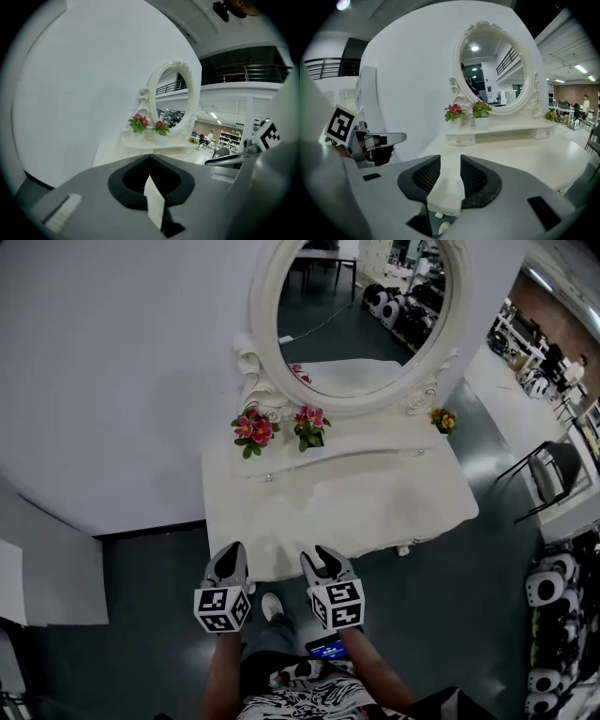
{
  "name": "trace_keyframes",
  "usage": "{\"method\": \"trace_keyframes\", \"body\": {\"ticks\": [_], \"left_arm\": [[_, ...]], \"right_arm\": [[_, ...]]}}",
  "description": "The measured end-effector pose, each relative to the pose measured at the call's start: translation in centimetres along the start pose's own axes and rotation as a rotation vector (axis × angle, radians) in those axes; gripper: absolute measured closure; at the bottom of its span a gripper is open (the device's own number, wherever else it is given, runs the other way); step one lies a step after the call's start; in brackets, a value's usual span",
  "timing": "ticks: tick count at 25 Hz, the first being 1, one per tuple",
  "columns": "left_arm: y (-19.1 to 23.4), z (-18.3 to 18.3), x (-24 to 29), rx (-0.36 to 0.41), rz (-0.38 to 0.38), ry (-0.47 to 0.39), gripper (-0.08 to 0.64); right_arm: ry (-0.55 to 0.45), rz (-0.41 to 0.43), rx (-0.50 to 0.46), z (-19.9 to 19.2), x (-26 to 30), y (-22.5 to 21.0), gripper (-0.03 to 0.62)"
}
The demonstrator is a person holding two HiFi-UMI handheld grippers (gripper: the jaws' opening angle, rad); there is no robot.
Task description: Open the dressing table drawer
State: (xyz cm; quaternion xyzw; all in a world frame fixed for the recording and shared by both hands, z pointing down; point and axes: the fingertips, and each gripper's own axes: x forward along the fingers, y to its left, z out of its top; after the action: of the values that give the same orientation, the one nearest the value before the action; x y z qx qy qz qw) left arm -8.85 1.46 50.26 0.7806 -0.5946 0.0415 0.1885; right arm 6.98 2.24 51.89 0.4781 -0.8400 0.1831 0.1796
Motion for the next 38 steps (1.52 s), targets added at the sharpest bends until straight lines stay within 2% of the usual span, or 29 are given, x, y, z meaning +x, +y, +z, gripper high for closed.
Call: {"method": "trace_keyframes", "body": {"ticks": [7, 14, 18, 38], "left_arm": [[6.2, 1.0, 9.2, -0.006, -0.033, 0.065, 0.558], [7.7, 1.0, 14.1, -0.021, -0.081, 0.107, 0.558], [8.2, 0.6, 15.6, -0.027, -0.087, 0.123, 0.558], [10.4, -2.1, 18.3, -0.065, -0.040, 0.189, 0.558]], "right_arm": [[0.069, -0.015, -0.007, 3.3, 11.2, -1.6, 0.456], [0.111, -0.031, 0.005, 4.4, 16.8, -2.1, 0.448], [0.115, -0.024, -0.003, 4.9, 18.3, -2.2, 0.442], [0.195, 0.039, 0.008, 2.7, 26.4, -3.2, 0.434]]}}
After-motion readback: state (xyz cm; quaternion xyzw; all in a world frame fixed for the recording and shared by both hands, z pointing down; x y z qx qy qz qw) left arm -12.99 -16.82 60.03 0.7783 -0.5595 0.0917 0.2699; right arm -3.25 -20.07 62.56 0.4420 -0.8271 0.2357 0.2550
